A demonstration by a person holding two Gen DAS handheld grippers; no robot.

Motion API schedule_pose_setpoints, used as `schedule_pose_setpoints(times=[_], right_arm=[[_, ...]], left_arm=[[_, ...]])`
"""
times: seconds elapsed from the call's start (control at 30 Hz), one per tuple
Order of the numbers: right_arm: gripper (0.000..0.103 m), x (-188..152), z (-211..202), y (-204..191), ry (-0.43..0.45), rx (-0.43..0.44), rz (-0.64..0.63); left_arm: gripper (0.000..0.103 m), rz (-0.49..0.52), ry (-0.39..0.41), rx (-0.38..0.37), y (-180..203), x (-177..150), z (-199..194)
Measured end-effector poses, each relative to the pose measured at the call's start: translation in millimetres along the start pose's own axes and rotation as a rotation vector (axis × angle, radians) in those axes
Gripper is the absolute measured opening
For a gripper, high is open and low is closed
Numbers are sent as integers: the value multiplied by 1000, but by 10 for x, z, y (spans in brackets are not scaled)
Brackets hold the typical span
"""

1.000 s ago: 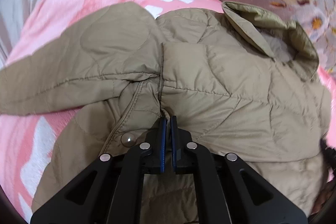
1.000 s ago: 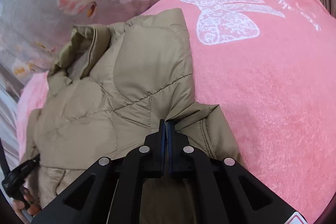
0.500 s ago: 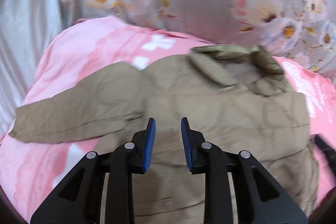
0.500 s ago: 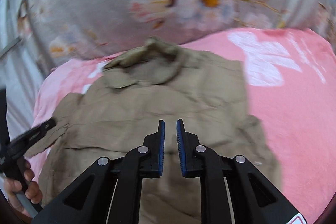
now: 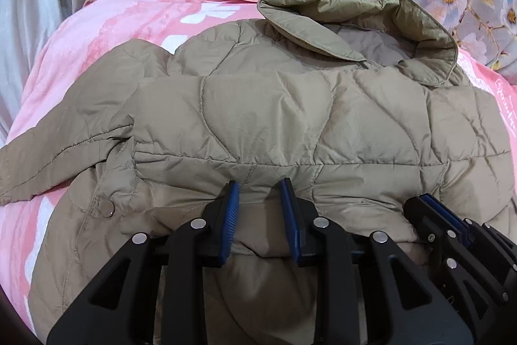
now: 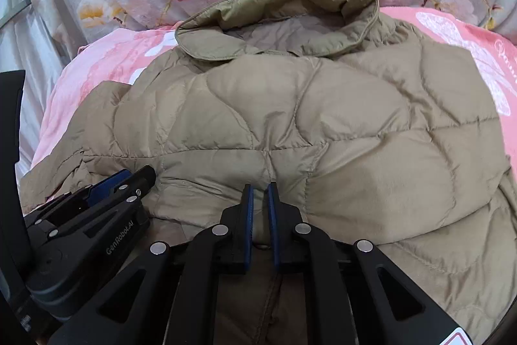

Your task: Fold large clothes

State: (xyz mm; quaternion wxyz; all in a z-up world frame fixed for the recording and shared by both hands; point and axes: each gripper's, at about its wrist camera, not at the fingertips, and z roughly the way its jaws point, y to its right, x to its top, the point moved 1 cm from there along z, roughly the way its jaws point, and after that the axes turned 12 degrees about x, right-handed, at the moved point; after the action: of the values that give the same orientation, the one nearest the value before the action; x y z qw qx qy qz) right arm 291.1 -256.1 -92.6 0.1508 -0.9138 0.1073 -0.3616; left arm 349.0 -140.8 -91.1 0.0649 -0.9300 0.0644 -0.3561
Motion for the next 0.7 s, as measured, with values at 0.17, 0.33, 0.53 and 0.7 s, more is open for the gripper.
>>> schedule_pose_setpoints(times=[0.17,0.33,0.53,0.7], right_arm=[[9,-12,22,-34,9,-26,-24],[9,-2,20,-21,9,-30,-29],[8,5,12,6,13,-19,-19],[9,-10,-130,-1,37,-15,-16]], left_arm=[[26,12,22,23,35,-11,4],[26,14,27,26,44,-26,0],[31,-89,22,-93,-177,-21,-25],[63,-309,-30,-156,-1142,-91,-265]])
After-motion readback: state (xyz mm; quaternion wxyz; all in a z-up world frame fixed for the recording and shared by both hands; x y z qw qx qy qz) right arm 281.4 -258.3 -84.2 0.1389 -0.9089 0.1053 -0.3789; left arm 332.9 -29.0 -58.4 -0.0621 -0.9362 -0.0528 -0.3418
